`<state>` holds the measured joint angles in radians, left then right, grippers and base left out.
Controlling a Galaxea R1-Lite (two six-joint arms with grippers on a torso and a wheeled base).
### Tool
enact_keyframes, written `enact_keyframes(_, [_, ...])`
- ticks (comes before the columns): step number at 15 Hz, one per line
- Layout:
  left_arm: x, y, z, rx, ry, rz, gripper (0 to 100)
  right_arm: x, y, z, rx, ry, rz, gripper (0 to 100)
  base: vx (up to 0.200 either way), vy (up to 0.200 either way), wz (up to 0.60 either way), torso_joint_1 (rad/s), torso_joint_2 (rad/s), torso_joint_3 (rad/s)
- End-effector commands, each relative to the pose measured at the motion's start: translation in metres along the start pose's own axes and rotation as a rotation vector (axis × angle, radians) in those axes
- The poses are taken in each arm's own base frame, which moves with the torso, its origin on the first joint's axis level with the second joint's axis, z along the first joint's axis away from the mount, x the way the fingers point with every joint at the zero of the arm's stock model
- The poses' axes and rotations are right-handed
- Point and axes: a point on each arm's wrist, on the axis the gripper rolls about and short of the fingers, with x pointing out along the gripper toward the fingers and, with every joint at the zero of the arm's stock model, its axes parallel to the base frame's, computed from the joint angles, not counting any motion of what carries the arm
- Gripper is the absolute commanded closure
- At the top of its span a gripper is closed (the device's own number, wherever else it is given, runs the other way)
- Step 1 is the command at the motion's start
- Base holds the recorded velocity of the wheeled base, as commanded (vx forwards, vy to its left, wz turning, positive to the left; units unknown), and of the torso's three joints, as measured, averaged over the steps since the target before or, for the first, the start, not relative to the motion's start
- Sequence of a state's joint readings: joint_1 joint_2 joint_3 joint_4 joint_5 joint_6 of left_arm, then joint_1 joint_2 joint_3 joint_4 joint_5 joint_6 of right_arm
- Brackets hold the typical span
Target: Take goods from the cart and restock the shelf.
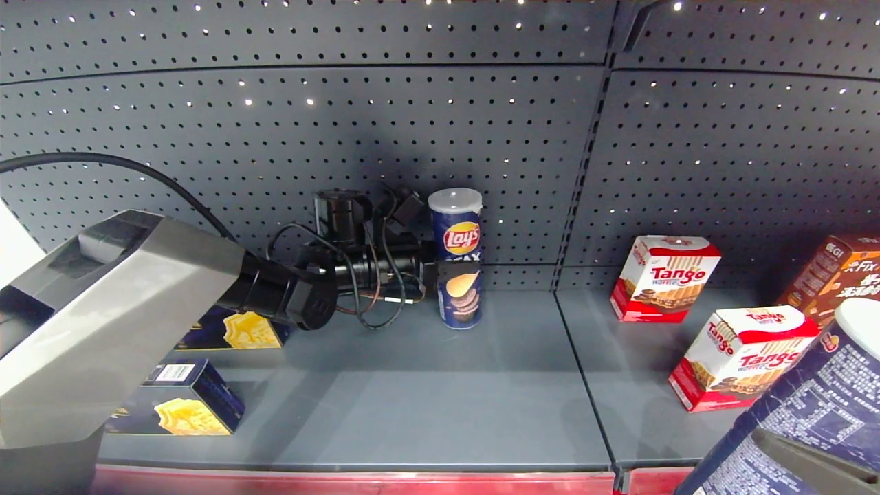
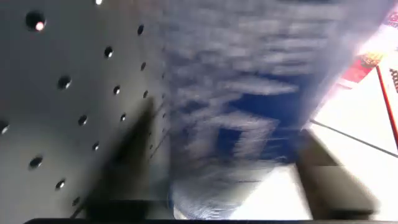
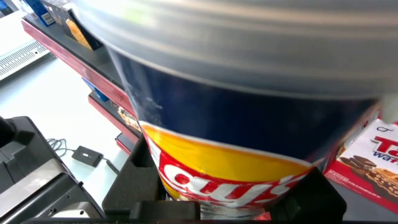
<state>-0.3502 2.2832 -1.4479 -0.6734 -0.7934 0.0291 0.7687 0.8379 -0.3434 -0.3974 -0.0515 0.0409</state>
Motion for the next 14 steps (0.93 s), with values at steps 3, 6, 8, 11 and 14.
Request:
enact_keyframes(3, [0.005, -0.005, 0.0, 0.001, 0.005, 0.004, 100, 0.0, 0.0, 0.0, 0.002, 0.001, 0.001, 100, 0.0, 0.0, 0.0, 0.0, 0.0, 0.0])
enact_keyframes(6, [0.004, -0.03, 0.01, 0.008, 0.011, -0.01, 100, -0.002, 0.0, 0.0, 0.001, -0.006, 0.001, 100, 0.0, 0.0, 0.0, 0.0, 0.0, 0.0])
enact_keyframes(8, [-0.008, -0.044, 0.016, 0.015, 0.015, -0.016, 100, -0.002, 0.0, 0.0, 0.002, -0.008, 0.001, 100, 0.0, 0.0, 0.0, 0.0, 0.0, 0.0])
enact_keyframes(11, [-0.04, -0.078, 0.018, 0.038, 0.014, -0.03, 100, -0.003, -0.001, 0.001, 0.002, -0.014, -0.005, 100, 0.0, 0.0, 0.0, 0.0, 0.0, 0.0])
enact_keyframes(14, [-0.062, -0.1, 0.01, 0.051, 0.0, -0.029, 100, -0.003, -0.001, 0.001, 0.002, -0.01, -0.007, 100, 0.0, 0.0, 0.0, 0.0, 0.0, 0.0])
